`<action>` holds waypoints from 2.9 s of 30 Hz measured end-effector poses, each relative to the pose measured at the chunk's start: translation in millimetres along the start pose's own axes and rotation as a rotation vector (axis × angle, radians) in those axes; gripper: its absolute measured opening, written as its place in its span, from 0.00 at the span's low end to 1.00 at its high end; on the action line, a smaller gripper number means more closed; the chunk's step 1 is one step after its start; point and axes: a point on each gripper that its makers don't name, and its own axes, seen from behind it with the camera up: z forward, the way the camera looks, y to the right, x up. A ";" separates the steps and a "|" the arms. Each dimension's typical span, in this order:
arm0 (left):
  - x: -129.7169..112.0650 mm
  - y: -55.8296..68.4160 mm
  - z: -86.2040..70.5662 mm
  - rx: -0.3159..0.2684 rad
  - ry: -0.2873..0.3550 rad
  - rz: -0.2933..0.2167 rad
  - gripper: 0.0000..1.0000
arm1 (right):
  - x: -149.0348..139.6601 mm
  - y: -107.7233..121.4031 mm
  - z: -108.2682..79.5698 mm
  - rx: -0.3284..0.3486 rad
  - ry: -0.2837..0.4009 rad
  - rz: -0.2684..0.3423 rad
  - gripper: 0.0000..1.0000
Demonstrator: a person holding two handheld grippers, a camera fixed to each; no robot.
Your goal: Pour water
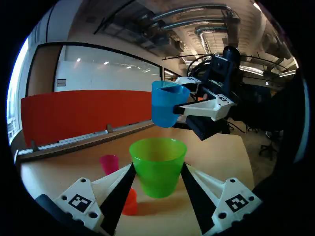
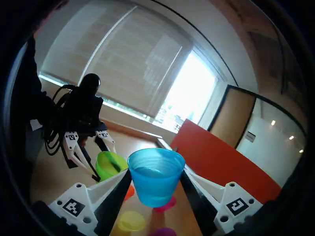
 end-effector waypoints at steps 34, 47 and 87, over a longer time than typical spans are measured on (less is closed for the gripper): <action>-3.4 17.2 3.7 -0.059 0.007 0.032 0.80 | 11.5 7.6 12.0 0.000 0.010 -0.140 0.88; -3.2 17.4 4.6 -0.065 0.017 0.030 0.80 | 16.5 8.4 14.4 0.006 0.013 -0.202 0.88; 3.4 21.7 11.7 -0.081 0.032 0.036 0.80 | 28.4 10.2 22.2 0.017 -0.004 -0.363 0.88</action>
